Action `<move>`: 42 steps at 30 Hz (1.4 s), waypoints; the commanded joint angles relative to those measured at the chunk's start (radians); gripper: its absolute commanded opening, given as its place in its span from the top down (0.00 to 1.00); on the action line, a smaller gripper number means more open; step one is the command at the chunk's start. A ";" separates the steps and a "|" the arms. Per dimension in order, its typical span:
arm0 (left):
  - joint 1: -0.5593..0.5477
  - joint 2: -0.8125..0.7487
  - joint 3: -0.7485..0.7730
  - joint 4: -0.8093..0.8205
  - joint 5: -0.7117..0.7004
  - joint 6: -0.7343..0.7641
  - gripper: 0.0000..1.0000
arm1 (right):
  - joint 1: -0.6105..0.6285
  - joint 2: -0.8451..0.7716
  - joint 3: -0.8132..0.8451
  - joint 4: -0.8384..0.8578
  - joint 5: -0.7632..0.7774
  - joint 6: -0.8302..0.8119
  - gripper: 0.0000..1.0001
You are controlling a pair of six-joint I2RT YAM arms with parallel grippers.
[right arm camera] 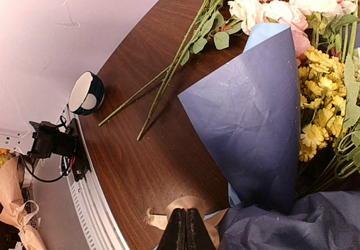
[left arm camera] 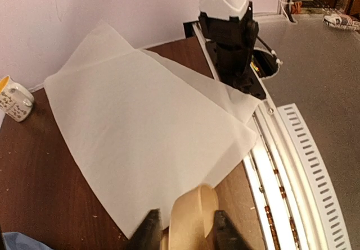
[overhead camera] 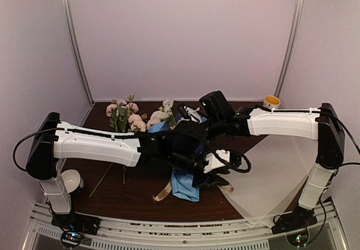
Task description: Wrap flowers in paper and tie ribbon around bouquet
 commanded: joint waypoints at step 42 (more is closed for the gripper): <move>0.416 -0.195 -0.624 0.769 0.079 -0.562 0.81 | 0.013 -0.067 -0.065 0.097 -0.084 0.027 1.00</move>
